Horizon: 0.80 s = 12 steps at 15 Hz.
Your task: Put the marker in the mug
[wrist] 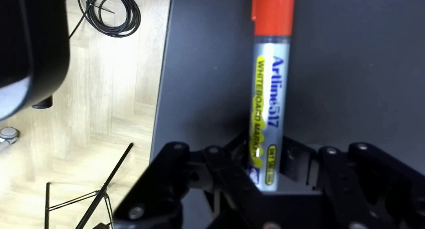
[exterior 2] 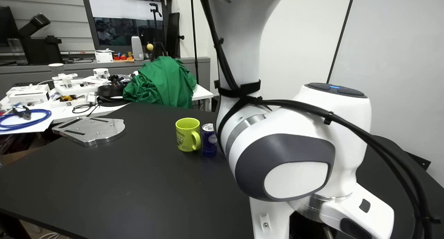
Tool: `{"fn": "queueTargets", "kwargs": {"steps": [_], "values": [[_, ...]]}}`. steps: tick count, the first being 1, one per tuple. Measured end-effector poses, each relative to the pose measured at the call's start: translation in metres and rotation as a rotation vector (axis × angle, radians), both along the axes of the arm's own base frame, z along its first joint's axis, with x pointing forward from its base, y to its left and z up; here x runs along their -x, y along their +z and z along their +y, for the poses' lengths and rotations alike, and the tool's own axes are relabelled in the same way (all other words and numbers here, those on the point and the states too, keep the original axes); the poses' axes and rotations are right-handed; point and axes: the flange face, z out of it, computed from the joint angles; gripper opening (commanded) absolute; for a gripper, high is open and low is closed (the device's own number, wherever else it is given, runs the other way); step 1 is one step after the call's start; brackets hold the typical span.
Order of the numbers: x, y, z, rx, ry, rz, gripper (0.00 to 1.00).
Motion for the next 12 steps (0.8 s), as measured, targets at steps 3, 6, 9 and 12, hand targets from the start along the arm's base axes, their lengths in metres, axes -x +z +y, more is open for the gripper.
{"fn": "queueTargets", "kwargs": {"steps": [3, 6, 9, 12], "values": [[-0.0005, -0.0009, 0.0008, 0.005, 0.003, 0.003, 0.02], [-0.0017, -0.0011, 0.0018, 0.011, 0.009, 0.011, 0.35], [-0.0047, -0.0011, 0.004, 0.017, 0.014, 0.017, 0.54], [-0.0082, -0.0015, 0.0067, 0.022, 0.012, 0.021, 0.24]]}}
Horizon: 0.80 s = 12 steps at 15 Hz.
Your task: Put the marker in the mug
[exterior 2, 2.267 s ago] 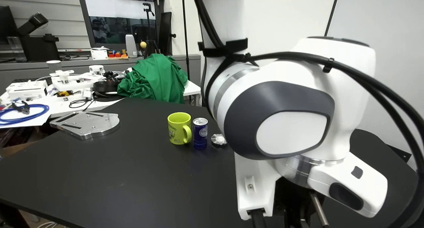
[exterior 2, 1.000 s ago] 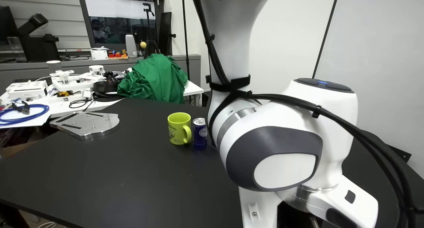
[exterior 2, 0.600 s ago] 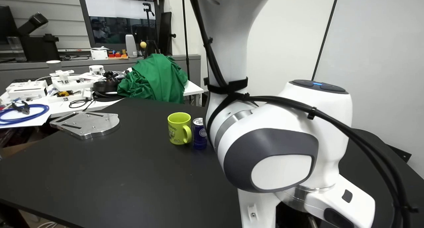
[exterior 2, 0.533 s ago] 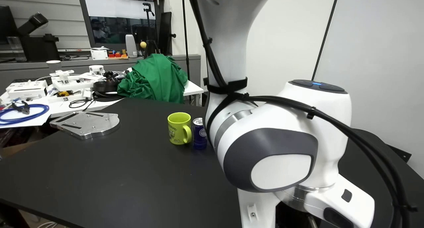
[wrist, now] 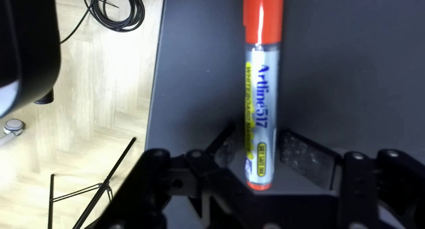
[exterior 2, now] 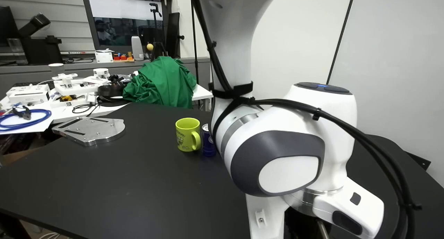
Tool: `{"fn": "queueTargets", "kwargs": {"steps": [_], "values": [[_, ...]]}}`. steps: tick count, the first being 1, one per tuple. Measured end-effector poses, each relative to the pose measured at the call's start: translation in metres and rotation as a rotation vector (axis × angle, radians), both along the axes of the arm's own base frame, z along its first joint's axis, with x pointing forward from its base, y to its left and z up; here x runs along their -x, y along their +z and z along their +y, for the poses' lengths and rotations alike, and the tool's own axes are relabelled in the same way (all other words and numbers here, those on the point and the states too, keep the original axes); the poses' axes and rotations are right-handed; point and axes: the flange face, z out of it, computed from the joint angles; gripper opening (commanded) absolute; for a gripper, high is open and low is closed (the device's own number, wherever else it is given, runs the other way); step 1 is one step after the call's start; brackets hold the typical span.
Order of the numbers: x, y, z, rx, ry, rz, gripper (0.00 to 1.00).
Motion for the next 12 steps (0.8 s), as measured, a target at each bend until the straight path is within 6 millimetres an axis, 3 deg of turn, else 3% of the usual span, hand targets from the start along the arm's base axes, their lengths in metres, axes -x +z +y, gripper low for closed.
{"fn": "queueTargets", "kwargs": {"steps": [2, 3, 4, 5, 9, 10, 11, 12], "values": [[-0.002, -0.001, 0.001, 0.002, 0.002, 0.003, 0.28], [-0.002, 0.0, 0.002, 0.004, 0.003, 0.004, 0.44], [-0.002, 0.0, 0.002, 0.006, 0.003, 0.004, 0.68], [-0.003, 0.0, 0.002, 0.008, 0.0, 0.003, 0.68], [-0.007, 0.0, 0.005, 0.014, -0.002, 0.0, 0.95], [-0.008, 0.001, 0.006, 0.016, -0.001, -0.002, 0.8], [-0.01, 0.001, 0.007, 0.018, 0.001, -0.004, 0.55], [-0.011, 0.001, 0.007, 0.02, 0.003, -0.005, 0.56]]}}
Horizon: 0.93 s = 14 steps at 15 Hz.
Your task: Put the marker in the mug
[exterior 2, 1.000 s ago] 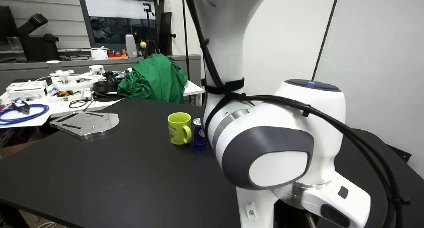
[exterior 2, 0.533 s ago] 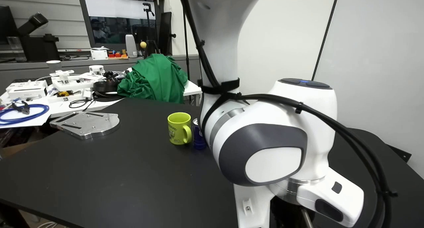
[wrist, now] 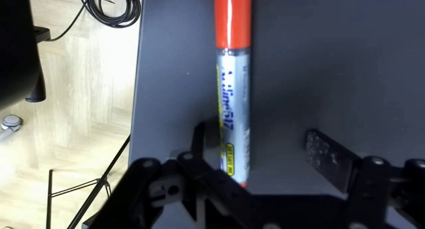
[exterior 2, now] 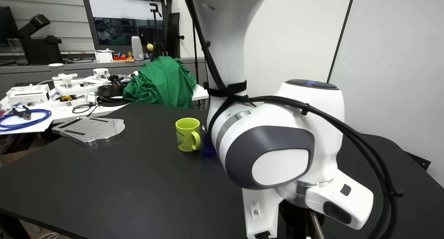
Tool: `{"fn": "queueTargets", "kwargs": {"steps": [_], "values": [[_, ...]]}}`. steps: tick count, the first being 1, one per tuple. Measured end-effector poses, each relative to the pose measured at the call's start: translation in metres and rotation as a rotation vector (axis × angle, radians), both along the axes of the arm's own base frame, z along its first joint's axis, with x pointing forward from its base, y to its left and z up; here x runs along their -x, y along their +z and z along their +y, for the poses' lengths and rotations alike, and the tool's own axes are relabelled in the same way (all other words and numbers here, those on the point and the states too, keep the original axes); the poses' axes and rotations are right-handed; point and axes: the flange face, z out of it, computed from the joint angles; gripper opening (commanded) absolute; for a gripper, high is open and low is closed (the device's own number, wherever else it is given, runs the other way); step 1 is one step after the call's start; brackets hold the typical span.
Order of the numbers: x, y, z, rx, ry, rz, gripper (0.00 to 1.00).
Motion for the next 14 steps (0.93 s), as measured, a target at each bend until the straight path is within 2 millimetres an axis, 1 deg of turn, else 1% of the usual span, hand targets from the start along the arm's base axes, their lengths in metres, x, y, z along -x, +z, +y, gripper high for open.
{"fn": "queueTargets", "kwargs": {"steps": [1, 2, 7, 8, 9, 10, 14], "values": [[-0.0008, 0.0002, 0.0004, 0.001, 0.002, -0.001, 0.54], [-0.0014, 0.0003, 0.0007, 0.003, 0.003, -0.002, 0.46], [0.0011, 0.0038, -0.0014, 0.021, 0.002, -0.002, 0.14], [0.0015, 0.0045, -0.0017, 0.024, 0.002, -0.002, 0.06], [0.0014, 0.0051, -0.0019, 0.028, 0.003, -0.002, 0.03], [0.0006, 0.0053, -0.0014, 0.03, 0.006, -0.002, 0.07], [-0.0053, 0.0059, 0.0035, 0.038, 0.019, -0.006, 0.07]]}}
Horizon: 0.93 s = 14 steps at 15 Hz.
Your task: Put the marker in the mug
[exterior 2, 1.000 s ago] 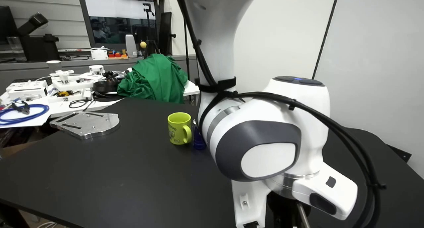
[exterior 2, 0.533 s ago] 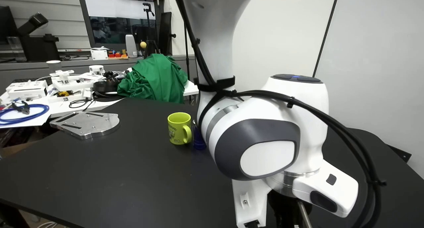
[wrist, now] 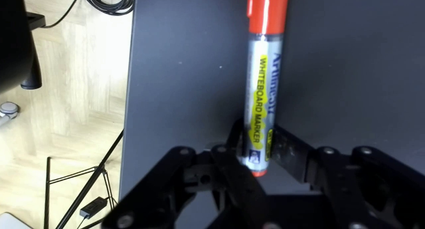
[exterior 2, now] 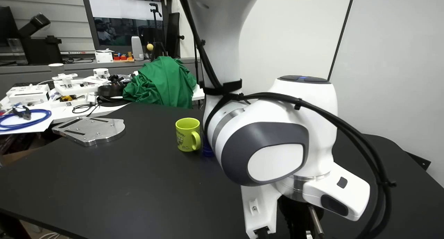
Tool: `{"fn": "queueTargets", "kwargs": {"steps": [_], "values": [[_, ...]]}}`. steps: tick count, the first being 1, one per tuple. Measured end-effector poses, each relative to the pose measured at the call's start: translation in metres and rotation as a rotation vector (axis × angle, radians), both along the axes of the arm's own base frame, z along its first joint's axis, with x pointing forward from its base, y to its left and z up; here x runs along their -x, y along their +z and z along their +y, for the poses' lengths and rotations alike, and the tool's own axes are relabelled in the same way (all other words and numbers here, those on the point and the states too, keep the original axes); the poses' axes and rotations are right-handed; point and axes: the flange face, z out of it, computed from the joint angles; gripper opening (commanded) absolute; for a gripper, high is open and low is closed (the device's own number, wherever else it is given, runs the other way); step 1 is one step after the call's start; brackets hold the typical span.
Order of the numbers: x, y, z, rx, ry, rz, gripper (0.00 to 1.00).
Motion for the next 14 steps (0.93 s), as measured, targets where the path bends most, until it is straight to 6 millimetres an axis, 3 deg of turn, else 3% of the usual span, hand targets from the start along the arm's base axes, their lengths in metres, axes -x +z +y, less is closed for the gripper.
{"fn": "queueTargets", "kwargs": {"steps": [6, 11, 14], "values": [[-0.019, 0.013, 0.01, 0.056, 0.028, -0.036, 0.07], [-0.043, 0.054, 0.018, 0.14, 0.063, -0.136, 0.07], [-0.061, 0.081, 0.037, 0.207, 0.083, -0.249, 0.07]]}}
